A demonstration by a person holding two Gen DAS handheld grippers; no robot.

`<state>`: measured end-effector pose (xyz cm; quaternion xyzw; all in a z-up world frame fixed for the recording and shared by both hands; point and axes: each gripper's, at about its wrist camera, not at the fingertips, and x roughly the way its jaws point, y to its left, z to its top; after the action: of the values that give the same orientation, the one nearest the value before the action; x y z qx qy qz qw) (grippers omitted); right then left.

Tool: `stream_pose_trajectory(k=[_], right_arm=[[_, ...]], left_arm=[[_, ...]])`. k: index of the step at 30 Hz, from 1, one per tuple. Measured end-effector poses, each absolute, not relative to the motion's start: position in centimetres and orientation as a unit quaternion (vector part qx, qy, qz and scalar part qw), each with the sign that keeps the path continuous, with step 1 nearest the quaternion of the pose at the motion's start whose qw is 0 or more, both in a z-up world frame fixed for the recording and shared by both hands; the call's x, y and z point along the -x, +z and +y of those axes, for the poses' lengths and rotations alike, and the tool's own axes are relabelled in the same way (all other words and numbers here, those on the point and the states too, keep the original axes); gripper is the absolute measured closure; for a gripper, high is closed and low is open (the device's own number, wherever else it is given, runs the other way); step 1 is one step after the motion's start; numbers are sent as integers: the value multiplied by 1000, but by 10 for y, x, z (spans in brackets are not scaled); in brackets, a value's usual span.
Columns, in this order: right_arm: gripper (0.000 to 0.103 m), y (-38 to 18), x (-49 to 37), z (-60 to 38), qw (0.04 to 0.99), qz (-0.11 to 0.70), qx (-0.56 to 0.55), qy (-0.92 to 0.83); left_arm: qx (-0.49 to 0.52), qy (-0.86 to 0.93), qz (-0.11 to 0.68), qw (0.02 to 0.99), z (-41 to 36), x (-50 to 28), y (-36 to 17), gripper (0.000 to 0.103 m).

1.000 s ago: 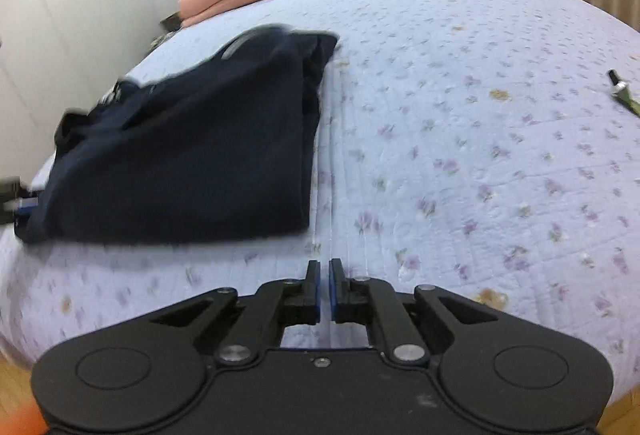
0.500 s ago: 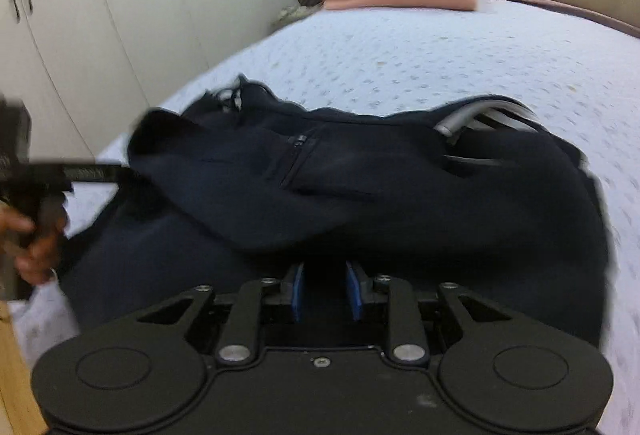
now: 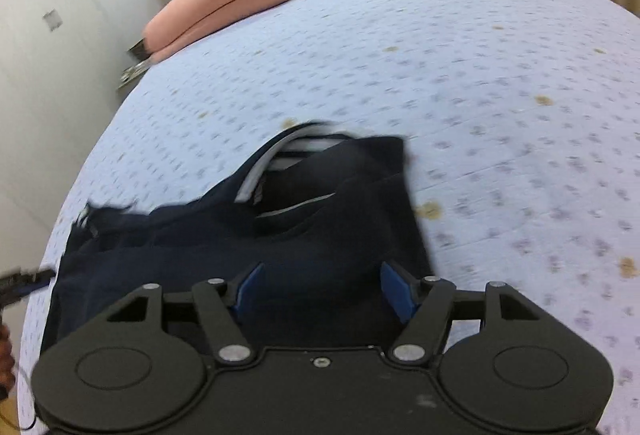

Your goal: Fold large clothes

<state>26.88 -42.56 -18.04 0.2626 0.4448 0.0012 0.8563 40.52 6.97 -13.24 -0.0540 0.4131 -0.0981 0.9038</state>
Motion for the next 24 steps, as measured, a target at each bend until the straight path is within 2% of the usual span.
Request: stream_pose_trajectory(k=[3, 10, 12, 14, 16, 18, 21, 24], right_arm=[[21, -181, -285, -432, 859, 447, -250, -15], [21, -199, -322, -415, 865, 465, -188, -10], [34, -206, -325, -413, 860, 473, -194, -8], [68, -209, -324, -406, 858, 478, -187, 4], [79, -203, -318, -397, 869, 467, -163, 22], [81, -200, -315, -392, 870, 465, -158, 31], [81, -202, -316, -387, 871, 468, -148, 31], [73, -210, -327, -387, 864, 480, -150, 23]], left_arm=[[47, -100, 429, 896, 74, -414, -138, 44], [103, -122, 447, 880, 84, -432, -149, 43], [112, -131, 458, 872, 82, -439, -154, 44], [109, -138, 457, 872, 79, -442, -157, 46], [96, -157, 450, 874, 75, -442, -156, 52], [69, -160, 443, 880, 72, -439, -154, 63], [85, -166, 443, 877, 81, -437, -155, 70], [89, -163, 441, 878, 85, -433, -150, 73]])
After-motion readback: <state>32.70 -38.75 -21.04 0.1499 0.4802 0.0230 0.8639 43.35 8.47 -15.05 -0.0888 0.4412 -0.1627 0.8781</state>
